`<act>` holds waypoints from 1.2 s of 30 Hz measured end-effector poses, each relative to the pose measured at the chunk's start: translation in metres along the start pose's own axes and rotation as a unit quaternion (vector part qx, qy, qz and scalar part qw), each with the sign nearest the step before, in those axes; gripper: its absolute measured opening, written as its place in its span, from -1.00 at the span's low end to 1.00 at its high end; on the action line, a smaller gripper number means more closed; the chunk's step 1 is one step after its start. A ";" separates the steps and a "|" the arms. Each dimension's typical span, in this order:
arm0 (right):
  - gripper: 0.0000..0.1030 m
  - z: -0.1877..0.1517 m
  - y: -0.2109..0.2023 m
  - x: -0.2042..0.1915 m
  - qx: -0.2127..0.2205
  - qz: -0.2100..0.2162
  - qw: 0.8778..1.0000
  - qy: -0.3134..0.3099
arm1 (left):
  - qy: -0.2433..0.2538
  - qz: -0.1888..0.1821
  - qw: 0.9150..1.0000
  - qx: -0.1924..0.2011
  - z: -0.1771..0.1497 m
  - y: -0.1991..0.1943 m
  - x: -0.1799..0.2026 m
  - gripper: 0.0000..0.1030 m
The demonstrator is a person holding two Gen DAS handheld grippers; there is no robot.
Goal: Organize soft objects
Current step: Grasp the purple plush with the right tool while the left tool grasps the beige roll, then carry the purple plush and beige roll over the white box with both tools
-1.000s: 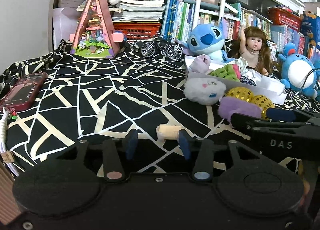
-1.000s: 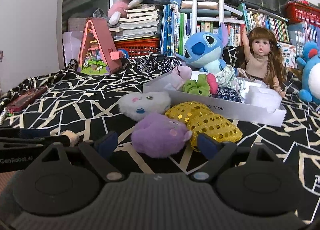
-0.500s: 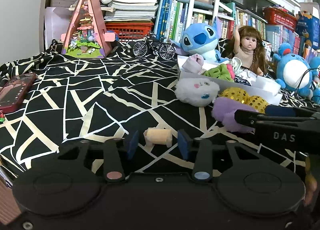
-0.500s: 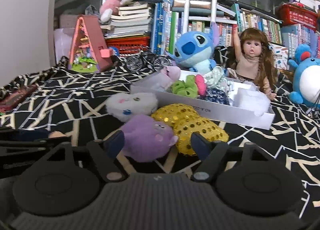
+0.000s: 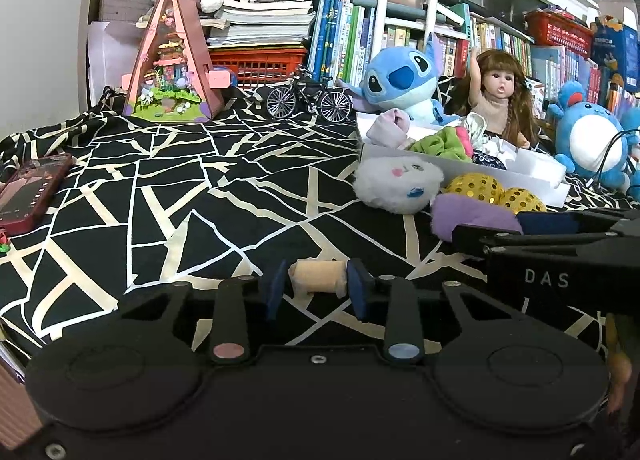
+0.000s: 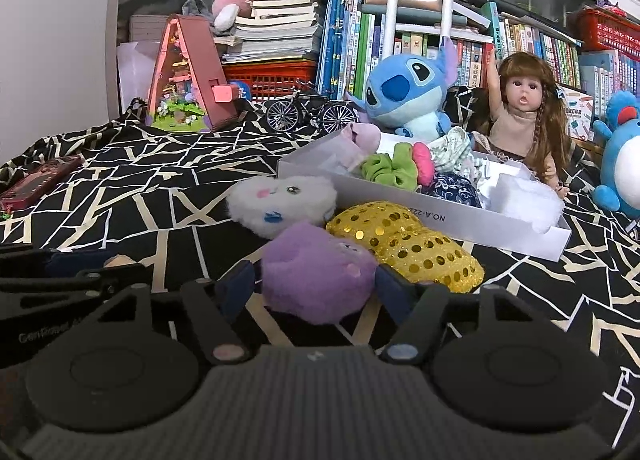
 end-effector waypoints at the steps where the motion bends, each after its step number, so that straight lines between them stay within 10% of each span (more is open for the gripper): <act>1: 0.51 0.000 0.001 0.000 0.000 -0.001 1.000 -0.001 | 0.001 0.000 1.000 0.000 0.000 0.000 0.000 -0.38; 14: 0.54 -0.001 0.018 -0.003 -0.009 -0.004 1.000 -0.012 | 0.011 -0.001 1.000 0.006 -0.002 0.000 0.002 -0.47; 23: 0.04 0.001 0.017 0.001 -0.012 0.008 1.000 0.018 | 0.007 0.005 1.000 0.011 0.005 0.001 -0.001 -0.48; 36: 0.04 0.019 0.002 0.003 0.016 0.019 0.999 0.032 | -0.008 0.000 1.000 0.009 0.024 0.009 -0.004 -0.48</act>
Point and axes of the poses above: each gripper's, at about its wrist camera, not at the fingertips, and y roughly the way its jaws point, x to its right, z to its top, the point moved 2 cm from there along y, roughly the way its jaws point, and after that the axes turned 11 degrees about x, right-handed, at the moved point
